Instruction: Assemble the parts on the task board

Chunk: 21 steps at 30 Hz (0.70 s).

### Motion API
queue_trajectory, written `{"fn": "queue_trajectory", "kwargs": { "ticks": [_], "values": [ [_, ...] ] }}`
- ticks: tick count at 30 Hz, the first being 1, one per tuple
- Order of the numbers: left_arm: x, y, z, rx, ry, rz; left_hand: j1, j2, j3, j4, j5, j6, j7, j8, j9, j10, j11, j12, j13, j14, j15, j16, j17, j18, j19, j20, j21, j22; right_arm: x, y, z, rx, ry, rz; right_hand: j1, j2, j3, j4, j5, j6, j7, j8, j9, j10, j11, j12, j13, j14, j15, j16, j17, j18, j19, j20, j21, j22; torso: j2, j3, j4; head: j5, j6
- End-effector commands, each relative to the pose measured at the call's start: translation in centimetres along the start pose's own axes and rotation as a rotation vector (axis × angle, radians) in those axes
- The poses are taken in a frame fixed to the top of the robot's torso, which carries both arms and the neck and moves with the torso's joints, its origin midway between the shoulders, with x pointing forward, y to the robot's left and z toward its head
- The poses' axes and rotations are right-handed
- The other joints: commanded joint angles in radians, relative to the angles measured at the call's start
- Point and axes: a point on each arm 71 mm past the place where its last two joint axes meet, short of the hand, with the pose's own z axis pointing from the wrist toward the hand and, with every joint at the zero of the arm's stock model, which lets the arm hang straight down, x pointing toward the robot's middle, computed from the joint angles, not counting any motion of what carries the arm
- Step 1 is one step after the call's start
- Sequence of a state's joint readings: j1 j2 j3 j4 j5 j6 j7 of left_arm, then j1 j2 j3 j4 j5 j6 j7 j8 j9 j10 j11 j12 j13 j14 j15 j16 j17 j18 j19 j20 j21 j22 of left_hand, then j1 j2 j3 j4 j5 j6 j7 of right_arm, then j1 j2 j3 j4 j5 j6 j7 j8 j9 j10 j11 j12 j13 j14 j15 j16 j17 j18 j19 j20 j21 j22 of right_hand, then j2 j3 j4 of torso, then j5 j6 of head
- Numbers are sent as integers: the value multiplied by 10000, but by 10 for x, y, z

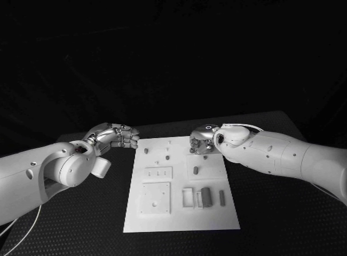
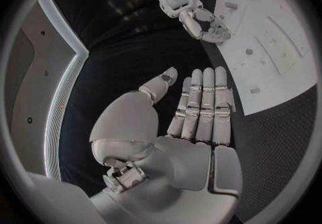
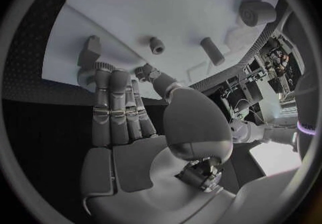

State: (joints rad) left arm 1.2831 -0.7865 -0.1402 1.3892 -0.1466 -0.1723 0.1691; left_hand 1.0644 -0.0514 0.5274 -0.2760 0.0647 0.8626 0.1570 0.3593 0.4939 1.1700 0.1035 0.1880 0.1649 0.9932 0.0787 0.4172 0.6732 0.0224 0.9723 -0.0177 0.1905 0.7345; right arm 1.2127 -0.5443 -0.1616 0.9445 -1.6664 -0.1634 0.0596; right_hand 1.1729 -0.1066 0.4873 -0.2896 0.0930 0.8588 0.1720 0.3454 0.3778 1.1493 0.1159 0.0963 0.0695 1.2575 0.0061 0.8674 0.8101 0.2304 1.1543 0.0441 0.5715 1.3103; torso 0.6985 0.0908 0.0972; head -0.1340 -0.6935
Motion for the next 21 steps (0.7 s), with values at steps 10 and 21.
{"fn": "queue_trajectory", "kwargs": {
  "ticks": [10, 21],
  "values": [
    [4, -2, 0, 111, 240, -16, -100, -34, -43, 6, -59, 2, 89, -23, -14, 9, 72, -71, 19, 20, 55, -68, 24, 74, -15, 13, -42, 14, 2, 6, 4, 8, 14, -339, -65, 53, 76, -17, 30, 82, 8, -28, -17, 116, 13, -65, 13, -18, -18, 266, 104, 314, -41, -100, 275, 244, 82, 44, 417, -17, 6],
    [5, -2, 1, 80, 263, -17, -114, -41, -51, 10, -66, 2, 90, -30, -14, 11, 73, -81, 22, 21, 56, -81, 35, 74, -18, 15, -47, 18, 0, 15, 7, -155, -111, -383, -135, 24, 68, -11, 30, 75, 20, -39, -23, 133, 9, -69, 13, -48, -22, 327, 119, 314, -64, -101, 348, 241, 123, 58, 416, 6, -39]
  ]
}}
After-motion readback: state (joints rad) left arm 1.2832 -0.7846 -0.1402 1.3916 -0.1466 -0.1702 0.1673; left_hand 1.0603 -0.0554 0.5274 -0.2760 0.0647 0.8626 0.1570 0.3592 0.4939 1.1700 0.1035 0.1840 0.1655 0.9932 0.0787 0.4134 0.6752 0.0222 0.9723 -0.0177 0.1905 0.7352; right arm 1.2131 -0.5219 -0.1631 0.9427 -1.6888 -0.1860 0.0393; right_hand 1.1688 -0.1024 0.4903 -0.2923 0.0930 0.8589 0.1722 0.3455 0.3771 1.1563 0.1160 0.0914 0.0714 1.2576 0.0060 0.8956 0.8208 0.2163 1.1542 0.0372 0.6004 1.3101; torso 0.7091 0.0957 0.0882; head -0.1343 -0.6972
